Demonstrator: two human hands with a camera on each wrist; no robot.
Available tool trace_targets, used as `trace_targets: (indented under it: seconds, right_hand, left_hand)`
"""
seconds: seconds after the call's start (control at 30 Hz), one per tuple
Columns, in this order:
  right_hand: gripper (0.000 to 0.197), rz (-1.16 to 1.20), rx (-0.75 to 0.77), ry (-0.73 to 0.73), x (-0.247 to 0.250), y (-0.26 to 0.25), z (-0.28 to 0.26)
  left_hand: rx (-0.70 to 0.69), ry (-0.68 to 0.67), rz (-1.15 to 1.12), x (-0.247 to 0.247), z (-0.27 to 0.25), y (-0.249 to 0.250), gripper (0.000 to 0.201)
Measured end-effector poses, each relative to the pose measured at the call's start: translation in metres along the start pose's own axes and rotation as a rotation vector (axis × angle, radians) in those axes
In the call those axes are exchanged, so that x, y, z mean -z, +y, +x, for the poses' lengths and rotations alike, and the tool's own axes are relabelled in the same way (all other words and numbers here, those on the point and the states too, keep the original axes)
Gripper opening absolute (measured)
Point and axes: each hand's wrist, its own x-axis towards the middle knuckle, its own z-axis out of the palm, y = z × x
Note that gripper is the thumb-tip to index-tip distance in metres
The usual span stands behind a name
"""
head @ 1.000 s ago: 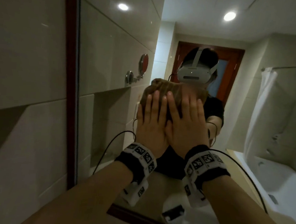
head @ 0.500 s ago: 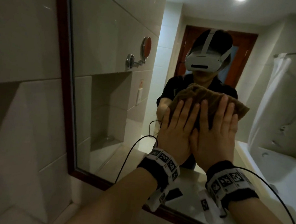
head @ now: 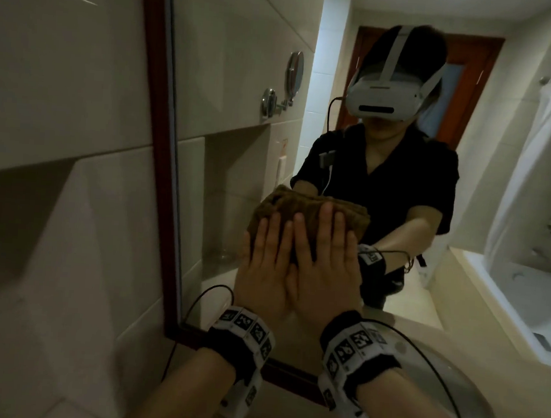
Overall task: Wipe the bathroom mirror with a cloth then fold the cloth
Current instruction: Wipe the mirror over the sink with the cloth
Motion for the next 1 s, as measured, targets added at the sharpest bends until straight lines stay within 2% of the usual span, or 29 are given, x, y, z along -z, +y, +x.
trace_targets:
  seconds: [0.07,0.17,0.23,0.33,0.47,0.6,0.73,0.83,0.93,1.0]
  right_hand:
    - [0.074,0.038,0.028,-0.032,-0.010,-0.034,0.013]
    - [0.074,0.096,0.108,-0.084,-0.024,-0.090,0.039]
    - [0.071,0.126,0.124,-0.109,-0.032,-0.123,0.055]
    - [0.071,0.131,0.071,-0.116,-0.037,-0.141,0.063]
    - [0.071,0.068,0.150,-0.099,-0.034,-0.129,0.060]
    - [0.070,0.030,0.097,-0.150,-0.025,-0.117,0.048]
    - [0.069,-0.042,0.106,-0.141,-0.011,-0.082,0.027]
    - [0.068,-0.055,0.046,-0.130,0.002,-0.052,0.020]
    - [0.069,-0.061,0.014,-0.107,0.019,-0.029,0.031]
    - [0.067,-0.043,0.018,-0.039,0.034,-0.017,0.050]
  left_hand:
    - [0.050,-0.026,0.068,-0.004,-0.008,-0.038,0.084]
    - [0.164,-0.158,0.175,-0.006,-0.017,-0.096,0.102]
    - [0.190,-0.205,0.224,-0.005,-0.018,-0.122,0.098]
    - [0.167,-0.180,0.204,-0.006,-0.016,-0.130,0.084]
    - [0.180,-0.069,0.127,-0.011,-0.013,-0.122,0.074]
    - [0.225,-0.051,0.076,-0.007,-0.014,-0.108,0.081]
    - [0.126,-0.080,-0.010,-0.001,-0.018,-0.080,0.079]
    - [0.047,-0.060,0.016,0.001,-0.007,-0.054,0.080]
    - [0.009,-0.012,0.063,0.013,0.019,-0.034,0.086]
    - [-0.017,0.014,0.074,0.027,0.044,-0.028,0.082]
